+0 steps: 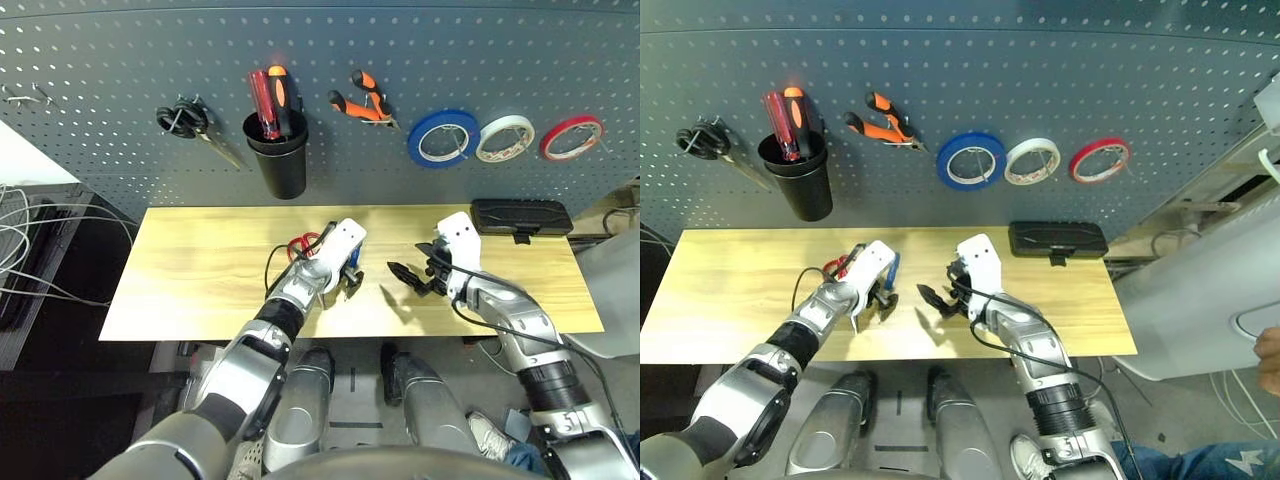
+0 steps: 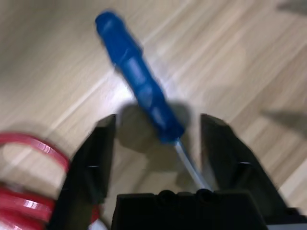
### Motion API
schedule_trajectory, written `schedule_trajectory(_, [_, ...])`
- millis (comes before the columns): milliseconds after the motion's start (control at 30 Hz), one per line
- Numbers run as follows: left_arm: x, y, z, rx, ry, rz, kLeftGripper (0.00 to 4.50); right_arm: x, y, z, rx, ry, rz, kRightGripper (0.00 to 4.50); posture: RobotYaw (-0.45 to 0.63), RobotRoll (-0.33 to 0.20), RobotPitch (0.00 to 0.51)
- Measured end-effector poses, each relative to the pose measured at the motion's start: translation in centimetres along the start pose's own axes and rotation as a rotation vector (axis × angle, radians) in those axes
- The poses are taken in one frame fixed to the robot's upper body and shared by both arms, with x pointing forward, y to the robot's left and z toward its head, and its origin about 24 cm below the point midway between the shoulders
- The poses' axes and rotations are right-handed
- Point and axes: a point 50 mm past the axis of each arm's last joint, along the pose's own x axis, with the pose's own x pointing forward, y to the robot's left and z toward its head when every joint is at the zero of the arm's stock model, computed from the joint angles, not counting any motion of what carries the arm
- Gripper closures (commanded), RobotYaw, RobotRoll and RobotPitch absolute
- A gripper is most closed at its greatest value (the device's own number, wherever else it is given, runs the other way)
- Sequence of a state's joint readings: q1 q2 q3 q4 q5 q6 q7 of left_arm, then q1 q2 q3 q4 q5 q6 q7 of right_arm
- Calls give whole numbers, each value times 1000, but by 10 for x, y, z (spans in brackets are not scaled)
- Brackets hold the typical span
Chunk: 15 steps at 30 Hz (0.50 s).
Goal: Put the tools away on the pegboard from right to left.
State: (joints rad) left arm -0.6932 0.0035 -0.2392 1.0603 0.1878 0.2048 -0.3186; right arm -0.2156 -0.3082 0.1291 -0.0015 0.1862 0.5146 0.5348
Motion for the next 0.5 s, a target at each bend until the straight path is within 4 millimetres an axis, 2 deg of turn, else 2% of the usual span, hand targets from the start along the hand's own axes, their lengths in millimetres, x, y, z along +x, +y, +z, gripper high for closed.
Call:
schedule_trajectory(100, [2,-4,8,-20,-65,-6,3029,-4,-5,0,-10,8,-18,0,29,0,234])
schedule_trajectory(233, [-3,2,25,-15,-225,11,4449,-7,-11,0,-11,5,-40,0,34,0,230])
schedule_trajectory(367, [-23,16,35,19,-455,74,4482,-12,-14,-1,-26,11,-48,0,46,0,220])
schedule_trajectory(500, [-50,27,13,44,-570,157,4482,-16,-18,1,-51,11,-42,0,67,0,215])
